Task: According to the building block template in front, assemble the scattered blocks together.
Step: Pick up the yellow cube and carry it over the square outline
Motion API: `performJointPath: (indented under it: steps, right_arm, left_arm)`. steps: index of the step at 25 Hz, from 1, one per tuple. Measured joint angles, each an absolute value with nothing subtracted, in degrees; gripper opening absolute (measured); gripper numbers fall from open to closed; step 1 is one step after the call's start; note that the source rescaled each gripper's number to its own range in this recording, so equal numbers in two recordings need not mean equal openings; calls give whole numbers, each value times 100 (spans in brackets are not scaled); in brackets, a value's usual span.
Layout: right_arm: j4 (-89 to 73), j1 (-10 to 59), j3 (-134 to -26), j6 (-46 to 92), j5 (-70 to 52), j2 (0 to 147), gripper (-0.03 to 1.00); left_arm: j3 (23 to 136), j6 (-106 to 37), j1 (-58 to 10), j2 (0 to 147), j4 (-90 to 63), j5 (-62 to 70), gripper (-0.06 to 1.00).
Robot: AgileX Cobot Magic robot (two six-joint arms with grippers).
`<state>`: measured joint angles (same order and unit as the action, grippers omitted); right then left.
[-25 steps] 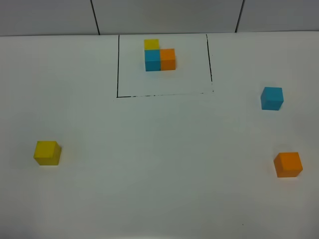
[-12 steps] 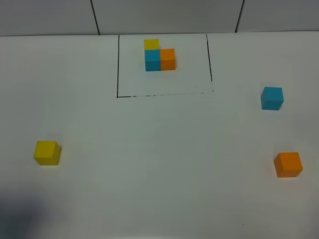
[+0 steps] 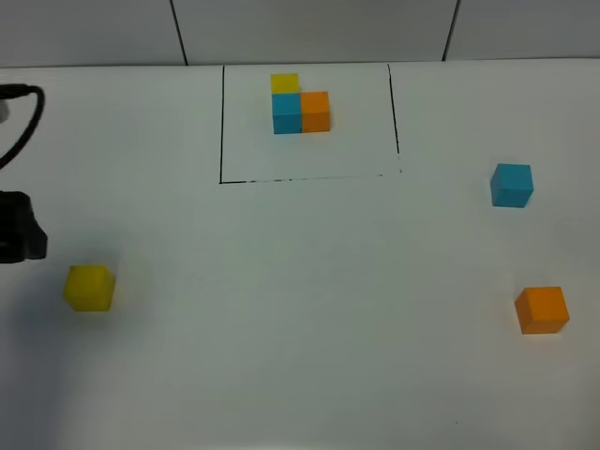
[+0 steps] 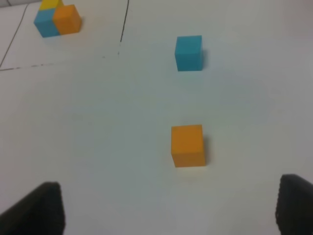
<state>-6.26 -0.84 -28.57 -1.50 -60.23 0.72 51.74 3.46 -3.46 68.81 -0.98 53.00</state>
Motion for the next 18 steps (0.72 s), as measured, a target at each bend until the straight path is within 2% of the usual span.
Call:
performJointPath:
  steps: [7, 18]
  right_arm:
    - [-626, -84, -2857, -150, -6023, 72, 75]
    - [-626, -84, -2857, -150, -6023, 72, 75]
  left_arm:
    - [5195, 460, -675, 8175, -78, 5031, 98]
    - [5237, 966, -708, 9159, 142, 4469, 94]
